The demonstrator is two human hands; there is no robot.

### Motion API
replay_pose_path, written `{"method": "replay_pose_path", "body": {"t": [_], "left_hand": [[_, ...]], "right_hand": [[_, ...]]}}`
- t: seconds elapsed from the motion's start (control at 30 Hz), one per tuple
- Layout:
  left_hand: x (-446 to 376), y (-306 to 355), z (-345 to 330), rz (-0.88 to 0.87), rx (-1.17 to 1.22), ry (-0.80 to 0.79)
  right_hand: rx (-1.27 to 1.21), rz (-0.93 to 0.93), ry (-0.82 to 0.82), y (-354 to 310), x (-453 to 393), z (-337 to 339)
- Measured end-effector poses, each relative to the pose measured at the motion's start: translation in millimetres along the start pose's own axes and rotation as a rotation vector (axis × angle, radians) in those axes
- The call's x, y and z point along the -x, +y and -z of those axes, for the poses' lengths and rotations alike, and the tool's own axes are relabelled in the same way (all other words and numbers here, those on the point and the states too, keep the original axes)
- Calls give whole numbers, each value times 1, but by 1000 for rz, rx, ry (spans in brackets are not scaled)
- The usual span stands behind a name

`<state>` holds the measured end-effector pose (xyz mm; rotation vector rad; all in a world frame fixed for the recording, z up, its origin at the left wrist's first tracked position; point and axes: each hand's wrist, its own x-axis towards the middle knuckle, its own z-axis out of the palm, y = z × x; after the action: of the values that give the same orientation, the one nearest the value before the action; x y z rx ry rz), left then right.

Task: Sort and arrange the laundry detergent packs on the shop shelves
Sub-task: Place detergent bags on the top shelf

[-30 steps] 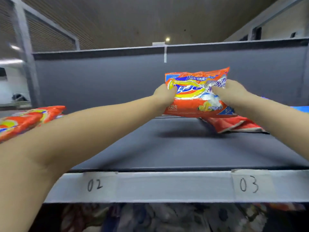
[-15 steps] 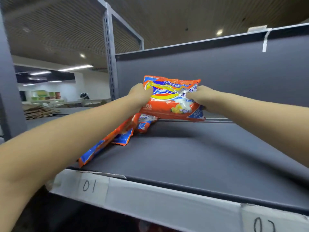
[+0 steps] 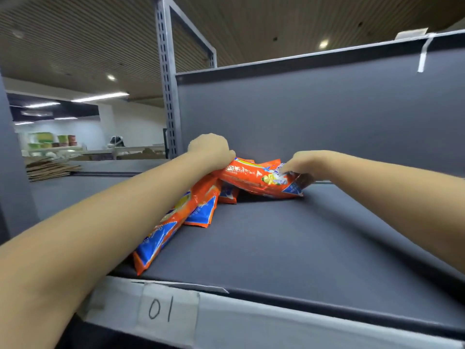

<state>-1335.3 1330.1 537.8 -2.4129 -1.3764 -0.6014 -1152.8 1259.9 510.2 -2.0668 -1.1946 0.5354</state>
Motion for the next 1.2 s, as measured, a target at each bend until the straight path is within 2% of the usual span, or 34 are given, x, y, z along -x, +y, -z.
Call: {"method": "replay_pose_path", "body": {"t": [0.13, 0.27, 0.43, 0.63, 0.83, 0.97, 1.1, 1.2], "left_hand": [[19, 14, 11, -50, -287, 107], [42, 46, 20, -148, -431, 128], [71, 120, 32, -298, -311, 128], [106, 244, 60, -469, -156, 206], [113, 365, 77, -547, -28, 177], [105, 426, 75, -550, 27, 125], [83, 464, 72, -529, 82, 47], [63, 482, 68, -519, 87, 8]], "right_hand": [[156, 82, 50, 7, 33, 21], [361, 149, 140, 27, 68, 48], [593, 137, 207, 65, 125, 98], [742, 62, 289, 139, 182, 184], [791, -86, 391, 217, 232, 280], [733, -206, 454, 267, 252, 324], [525, -208, 484, 300, 259, 342], [490, -164, 490, 306, 260, 339]]}}
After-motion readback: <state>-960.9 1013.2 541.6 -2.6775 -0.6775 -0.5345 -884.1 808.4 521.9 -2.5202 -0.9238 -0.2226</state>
